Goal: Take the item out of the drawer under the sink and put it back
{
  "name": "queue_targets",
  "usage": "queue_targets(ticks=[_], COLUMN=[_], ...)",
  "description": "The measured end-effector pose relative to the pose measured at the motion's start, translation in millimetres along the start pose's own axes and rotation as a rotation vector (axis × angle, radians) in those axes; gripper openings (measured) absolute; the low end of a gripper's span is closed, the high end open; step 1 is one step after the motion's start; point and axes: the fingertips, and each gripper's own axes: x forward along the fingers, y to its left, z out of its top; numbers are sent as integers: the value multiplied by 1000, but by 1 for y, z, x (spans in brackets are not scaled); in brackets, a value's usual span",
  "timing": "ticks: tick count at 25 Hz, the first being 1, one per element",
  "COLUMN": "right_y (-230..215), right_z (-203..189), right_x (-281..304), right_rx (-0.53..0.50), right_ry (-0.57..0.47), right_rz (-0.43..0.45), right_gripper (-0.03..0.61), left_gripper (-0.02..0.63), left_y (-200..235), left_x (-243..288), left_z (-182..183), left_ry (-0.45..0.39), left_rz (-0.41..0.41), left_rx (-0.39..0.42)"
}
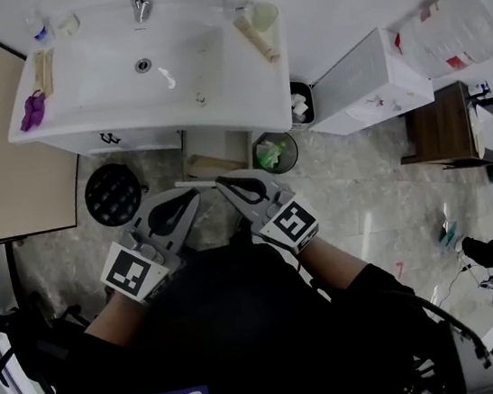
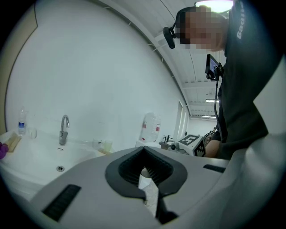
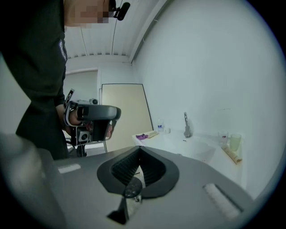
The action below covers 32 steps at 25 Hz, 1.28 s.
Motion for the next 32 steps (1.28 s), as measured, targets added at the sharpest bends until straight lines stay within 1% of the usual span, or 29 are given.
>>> queue_targets(ticks=[9,18,23,32], right_y=[-24,-44,-52,-65], right_z=[-46,-104,-139,-197], right_x=[16,34,45,65], right_rx=[-53,-114,-122,-81], right_ry=[112,250,325,443], right_rz=[-28,-33,-20,-3], right_gripper=[2,2,2,2], left_gripper=[5,5,5,5], left_y=[7,13,13,13], left_x=[-4,-7,-10,-18], left_z=[4,1,1,1], left_ry=[-6,-4,-10,-20], left_rz=[15,21,22,43], left_rx=[-10,-8,-9,-8])
